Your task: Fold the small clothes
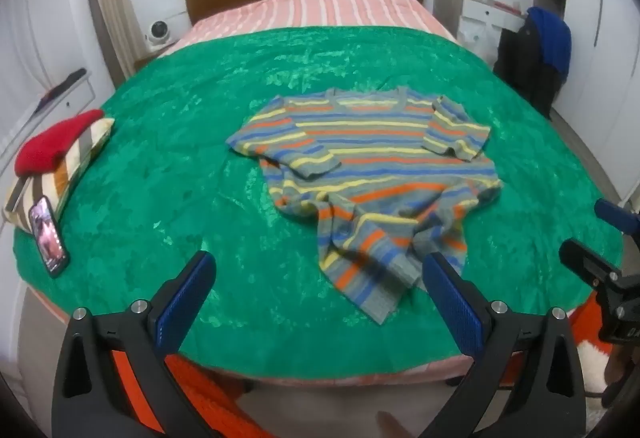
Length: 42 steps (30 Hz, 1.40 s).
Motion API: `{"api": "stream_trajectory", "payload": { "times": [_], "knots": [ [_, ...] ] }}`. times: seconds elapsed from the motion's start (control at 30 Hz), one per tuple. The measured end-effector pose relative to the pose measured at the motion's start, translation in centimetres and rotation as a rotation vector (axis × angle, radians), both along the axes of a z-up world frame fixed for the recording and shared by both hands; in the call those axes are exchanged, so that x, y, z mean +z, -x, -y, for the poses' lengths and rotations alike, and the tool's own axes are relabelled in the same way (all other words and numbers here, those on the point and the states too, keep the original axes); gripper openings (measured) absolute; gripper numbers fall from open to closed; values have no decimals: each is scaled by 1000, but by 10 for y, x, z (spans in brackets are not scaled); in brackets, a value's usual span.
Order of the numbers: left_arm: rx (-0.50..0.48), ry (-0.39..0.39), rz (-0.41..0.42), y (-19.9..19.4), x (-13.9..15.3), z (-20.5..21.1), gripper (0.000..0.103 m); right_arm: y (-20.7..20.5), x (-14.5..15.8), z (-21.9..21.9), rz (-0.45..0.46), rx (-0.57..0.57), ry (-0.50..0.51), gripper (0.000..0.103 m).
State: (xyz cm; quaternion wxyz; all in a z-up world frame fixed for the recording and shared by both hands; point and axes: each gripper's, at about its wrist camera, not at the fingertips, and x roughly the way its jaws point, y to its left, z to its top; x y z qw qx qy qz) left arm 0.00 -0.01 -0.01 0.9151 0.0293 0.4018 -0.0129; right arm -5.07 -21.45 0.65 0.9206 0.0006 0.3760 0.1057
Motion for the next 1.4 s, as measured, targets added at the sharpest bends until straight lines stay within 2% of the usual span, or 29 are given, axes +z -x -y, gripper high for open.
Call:
{"api": "stream_trajectory", "payload": {
  "times": [1.4],
  "knots": [
    [12, 26, -29, -1, -11, -1, 103, 0, -8, -9, -28, 17, -16, 103]
  ]
}}
